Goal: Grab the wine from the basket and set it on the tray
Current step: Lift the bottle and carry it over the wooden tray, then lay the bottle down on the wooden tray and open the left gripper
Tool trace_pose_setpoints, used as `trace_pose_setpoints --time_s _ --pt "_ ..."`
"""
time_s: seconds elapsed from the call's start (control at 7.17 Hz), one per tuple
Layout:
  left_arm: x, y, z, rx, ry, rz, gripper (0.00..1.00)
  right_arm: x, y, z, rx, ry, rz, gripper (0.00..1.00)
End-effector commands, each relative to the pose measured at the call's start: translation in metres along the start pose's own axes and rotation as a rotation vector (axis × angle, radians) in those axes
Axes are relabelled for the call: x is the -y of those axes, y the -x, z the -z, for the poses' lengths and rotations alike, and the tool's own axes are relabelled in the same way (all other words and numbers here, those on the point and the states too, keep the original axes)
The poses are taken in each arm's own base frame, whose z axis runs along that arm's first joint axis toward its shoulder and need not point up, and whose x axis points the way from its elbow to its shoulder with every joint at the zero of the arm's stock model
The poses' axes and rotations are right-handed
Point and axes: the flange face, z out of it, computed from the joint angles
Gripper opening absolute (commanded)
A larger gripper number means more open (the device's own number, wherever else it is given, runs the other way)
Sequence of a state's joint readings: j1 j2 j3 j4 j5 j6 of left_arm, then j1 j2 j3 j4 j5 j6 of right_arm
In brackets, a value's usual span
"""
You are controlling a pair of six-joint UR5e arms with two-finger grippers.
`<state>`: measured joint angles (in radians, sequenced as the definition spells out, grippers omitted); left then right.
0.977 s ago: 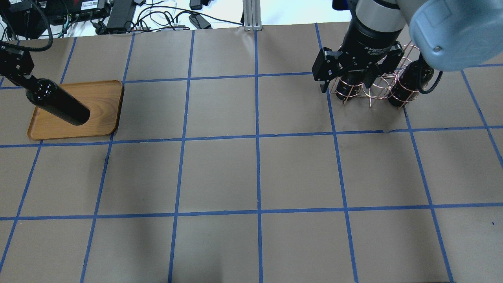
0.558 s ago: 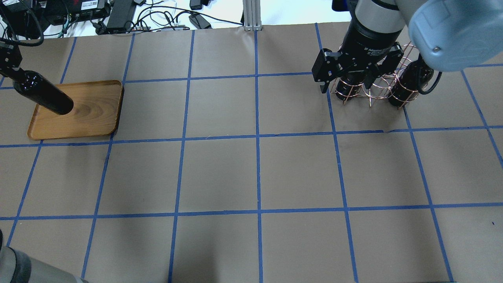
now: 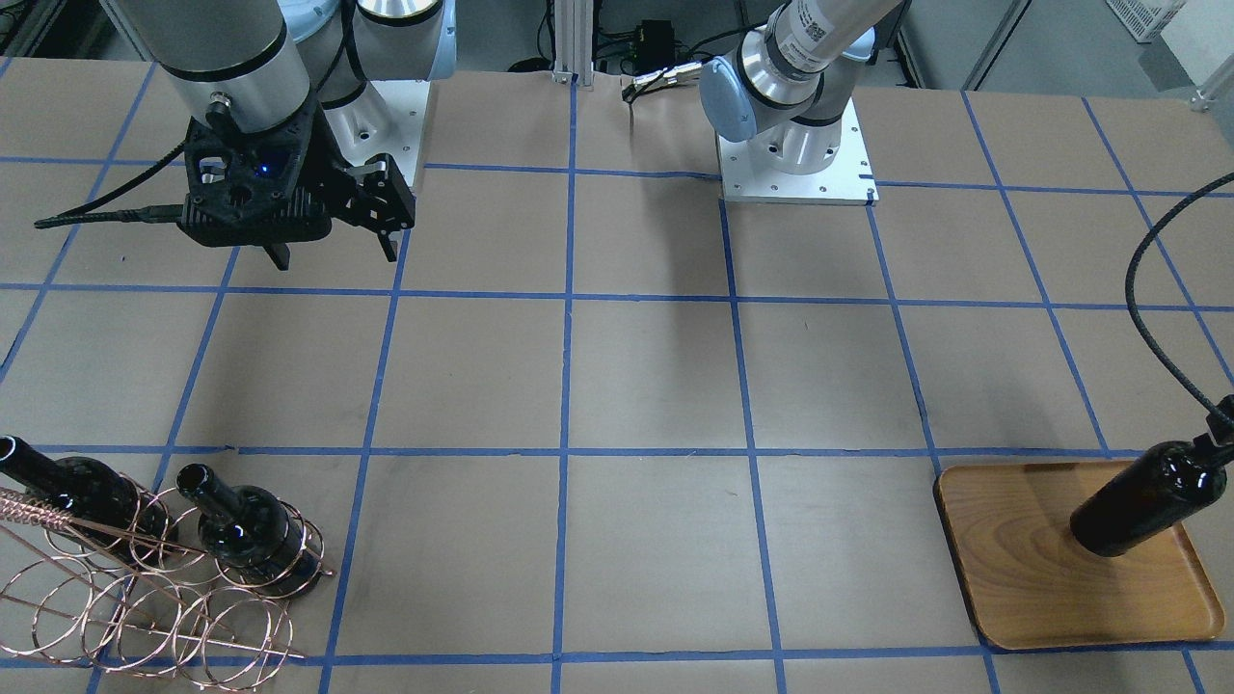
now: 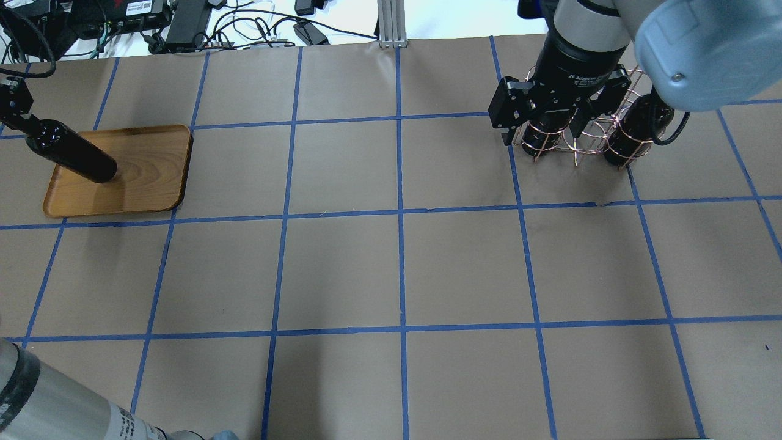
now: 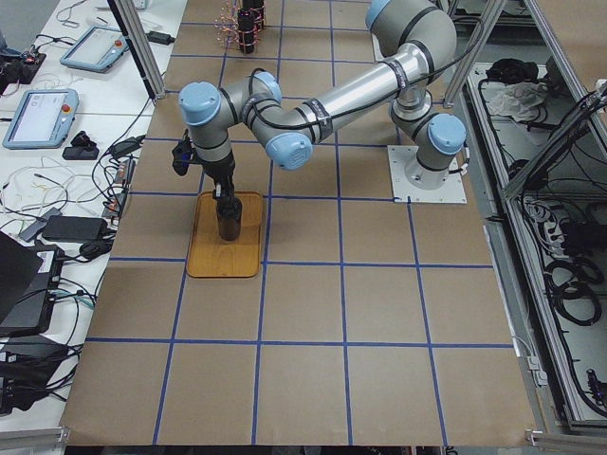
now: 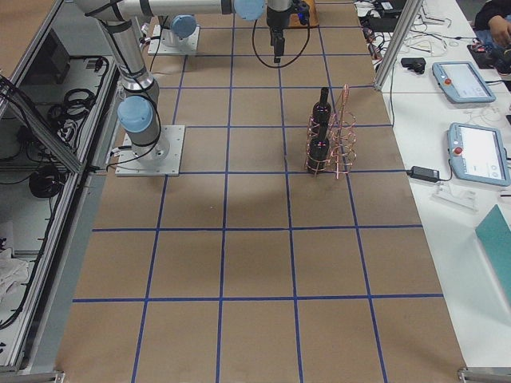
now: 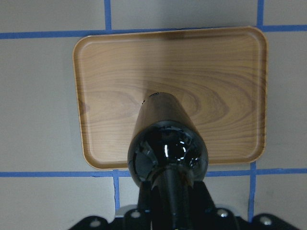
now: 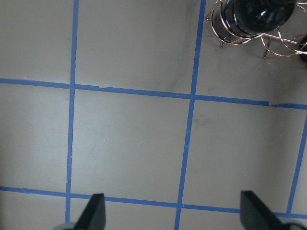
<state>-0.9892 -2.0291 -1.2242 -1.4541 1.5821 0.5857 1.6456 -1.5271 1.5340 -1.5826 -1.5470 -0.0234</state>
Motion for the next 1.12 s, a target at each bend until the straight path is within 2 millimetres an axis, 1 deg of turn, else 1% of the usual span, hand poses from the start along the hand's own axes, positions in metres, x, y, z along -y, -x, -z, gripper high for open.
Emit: trace_pose_setpoints --time_s 0.0,0.42,0.56,0.7,0.84,0.98 --pt "0.004 0.010 -0.011 -0.010 0.003 0.010 0.00 0.000 -0.001 0.002 -0.010 -0.006 0.000 1.00" --pt "0.003 0.016 -0.014 -0.013 0.005 0.019 0.00 0.005 -0.003 0.008 -0.029 -0.056 -0.010 1.00" --pt "0.001 0.021 -0.016 -0.017 0.006 0.025 0.11 0.004 -0.007 0.008 -0.073 -0.054 -0.010 1.00" --pt "0.001 0.022 -0.016 -0.022 0.002 0.029 0.14 0.004 -0.008 0.008 -0.083 -0.055 -0.009 1.00" --pt "0.000 0.023 -0.017 -0.025 0.004 0.027 0.49 0.003 -0.008 0.008 -0.082 -0.050 -0.010 1.00" --pt "0.000 0.023 -0.017 -0.025 0.004 0.027 0.60 0.003 -0.008 0.009 -0.080 -0.052 -0.008 1.00"
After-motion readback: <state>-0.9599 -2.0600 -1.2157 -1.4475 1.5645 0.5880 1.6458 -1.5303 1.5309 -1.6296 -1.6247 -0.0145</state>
